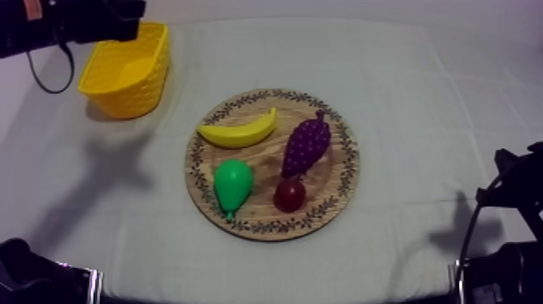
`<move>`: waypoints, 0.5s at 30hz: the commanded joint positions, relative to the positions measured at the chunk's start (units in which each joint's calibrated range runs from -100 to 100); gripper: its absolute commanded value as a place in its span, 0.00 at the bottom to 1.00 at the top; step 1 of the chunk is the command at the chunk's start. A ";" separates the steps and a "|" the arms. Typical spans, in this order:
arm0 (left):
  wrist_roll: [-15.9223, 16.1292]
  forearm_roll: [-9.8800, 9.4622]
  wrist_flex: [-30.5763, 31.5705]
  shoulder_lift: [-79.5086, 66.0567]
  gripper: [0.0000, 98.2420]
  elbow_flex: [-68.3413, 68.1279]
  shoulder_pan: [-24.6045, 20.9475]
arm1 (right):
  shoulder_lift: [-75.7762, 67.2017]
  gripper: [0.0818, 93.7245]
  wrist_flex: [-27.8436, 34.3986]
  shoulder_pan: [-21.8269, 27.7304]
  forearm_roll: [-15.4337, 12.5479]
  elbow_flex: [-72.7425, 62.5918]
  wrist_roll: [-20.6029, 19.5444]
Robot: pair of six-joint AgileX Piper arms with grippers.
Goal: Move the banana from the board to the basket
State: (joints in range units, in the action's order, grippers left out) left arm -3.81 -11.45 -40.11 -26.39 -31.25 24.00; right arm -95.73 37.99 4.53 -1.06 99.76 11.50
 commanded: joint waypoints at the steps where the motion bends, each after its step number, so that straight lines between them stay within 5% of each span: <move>1: 1.50 0.03 -0.43 2.17 0.00 1.52 1.10 | -0.02 0.00 -0.01 -0.01 0.01 0.02 0.00; 15: 6.56 -0.50 -2.42 9.73 0.00 -0.17 4.73 | -0.02 0.00 -0.01 -0.01 0.01 0.02 -0.01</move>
State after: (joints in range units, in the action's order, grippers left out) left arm 2.74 -11.76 -42.47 -16.95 -31.19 28.53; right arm -95.73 37.99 4.53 -1.06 99.76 11.48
